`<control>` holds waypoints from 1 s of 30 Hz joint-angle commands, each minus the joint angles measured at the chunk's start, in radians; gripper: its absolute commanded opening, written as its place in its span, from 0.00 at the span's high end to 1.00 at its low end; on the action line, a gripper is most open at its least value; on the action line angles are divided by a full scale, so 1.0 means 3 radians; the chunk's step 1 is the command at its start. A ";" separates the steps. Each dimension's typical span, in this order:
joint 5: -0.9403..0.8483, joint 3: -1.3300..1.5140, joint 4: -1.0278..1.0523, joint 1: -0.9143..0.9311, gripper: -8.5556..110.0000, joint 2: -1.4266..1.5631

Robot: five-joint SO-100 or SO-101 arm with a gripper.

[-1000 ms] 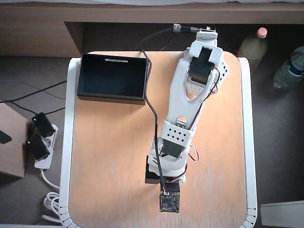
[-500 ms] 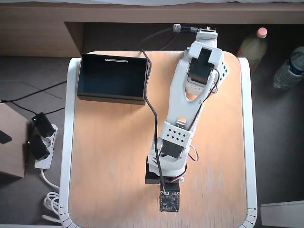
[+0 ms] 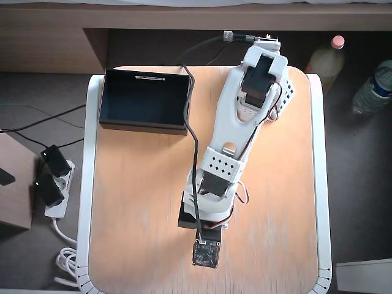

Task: Grasp a lego block and put it in the bin.

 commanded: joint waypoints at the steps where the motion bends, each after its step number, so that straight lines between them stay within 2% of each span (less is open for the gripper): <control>1: -0.0082 -0.0378 0.0281 0.0046 0.92 0.0767; 8: -0.0225 -0.0378 0.0859 0.0281 0.92 0.1519; 16: -0.0056 -0.0378 0.1432 0.0915 0.92 0.2296; 24: 0.0159 -0.0378 0.1723 0.1923 0.92 0.2828; 30: 0.0383 -0.0378 0.1718 0.2823 0.92 0.2853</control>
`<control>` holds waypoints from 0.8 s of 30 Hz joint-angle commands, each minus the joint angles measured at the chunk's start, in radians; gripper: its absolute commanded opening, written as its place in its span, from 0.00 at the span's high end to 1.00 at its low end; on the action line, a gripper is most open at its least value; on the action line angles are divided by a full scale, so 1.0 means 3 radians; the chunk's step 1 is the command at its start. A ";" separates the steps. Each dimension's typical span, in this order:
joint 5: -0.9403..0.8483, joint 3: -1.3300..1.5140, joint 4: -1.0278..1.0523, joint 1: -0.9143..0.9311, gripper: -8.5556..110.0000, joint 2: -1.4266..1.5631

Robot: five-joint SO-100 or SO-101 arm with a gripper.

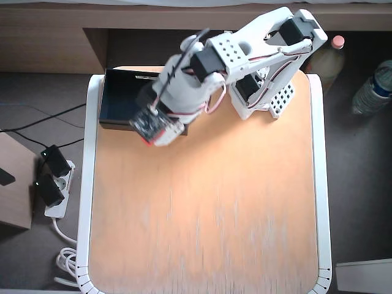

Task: Grasp a lego block and put it in the bin.

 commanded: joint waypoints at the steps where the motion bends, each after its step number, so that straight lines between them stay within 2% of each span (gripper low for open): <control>1: 0.0133 -0.0378 0.0020 0.0562 0.92 0.0199; 11: 0.0240 -0.0373 0.0020 0.1468 0.92 0.0046; 24: 0.0041 -0.0256 0.0020 0.1539 0.92 -0.0573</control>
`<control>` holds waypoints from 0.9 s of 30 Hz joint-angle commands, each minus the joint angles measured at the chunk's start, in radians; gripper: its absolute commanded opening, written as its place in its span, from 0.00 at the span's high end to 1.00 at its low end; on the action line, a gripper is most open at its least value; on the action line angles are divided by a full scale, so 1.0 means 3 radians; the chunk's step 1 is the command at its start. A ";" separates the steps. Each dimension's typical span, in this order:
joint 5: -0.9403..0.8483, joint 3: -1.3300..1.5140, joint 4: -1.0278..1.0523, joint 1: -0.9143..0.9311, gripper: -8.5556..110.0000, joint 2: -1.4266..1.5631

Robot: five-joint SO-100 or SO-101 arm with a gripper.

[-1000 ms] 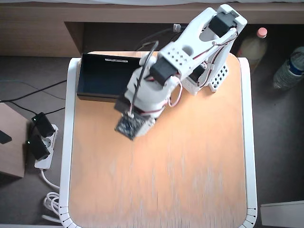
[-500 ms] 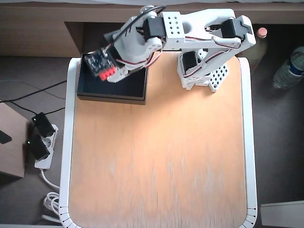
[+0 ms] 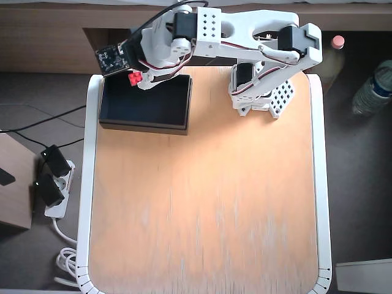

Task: Grasp a lego block and put it in the bin.

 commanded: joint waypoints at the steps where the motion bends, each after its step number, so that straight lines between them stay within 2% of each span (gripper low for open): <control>1: -0.0036 -0.0235 0.0005 0.0046 0.92 -0.0123; 15: -0.0112 -0.0189 -0.0501 0.0036 0.91 -0.0537; 24: -0.0061 -0.0189 -0.0603 0.0041 0.79 -0.0562; 27: -0.0041 -0.0199 -0.0624 0.0020 0.79 -0.0552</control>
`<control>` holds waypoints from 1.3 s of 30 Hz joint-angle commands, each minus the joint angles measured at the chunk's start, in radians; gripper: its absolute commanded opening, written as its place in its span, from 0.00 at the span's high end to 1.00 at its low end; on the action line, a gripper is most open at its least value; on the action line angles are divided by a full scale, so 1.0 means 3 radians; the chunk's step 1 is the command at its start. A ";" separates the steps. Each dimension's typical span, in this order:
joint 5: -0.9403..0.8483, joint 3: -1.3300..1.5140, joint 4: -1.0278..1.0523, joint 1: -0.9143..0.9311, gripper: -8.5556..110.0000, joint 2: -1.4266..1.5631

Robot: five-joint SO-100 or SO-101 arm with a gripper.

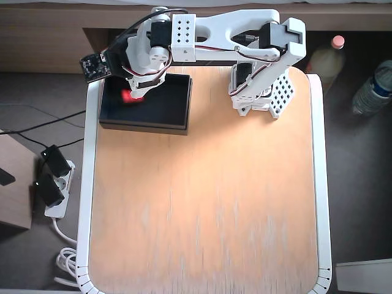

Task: Grasp a lego block and put it in the bin.

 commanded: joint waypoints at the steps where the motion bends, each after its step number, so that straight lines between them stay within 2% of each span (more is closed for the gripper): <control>1: 0.0031 -0.0205 -0.0128 0.0005 0.79 0.0046; 7: -0.0266 -0.0205 -0.0194 -0.0394 0.78 0.0286; 16: -0.0813 -0.0199 -0.0189 -0.1503 0.78 0.0772; 22: -0.0910 -0.0194 -0.0184 -0.2188 0.82 0.0936; 29: -0.0926 -0.0189 -0.0179 -0.2935 0.92 0.1038; 39: -0.0961 0.0194 -0.0179 -0.4060 0.92 0.1416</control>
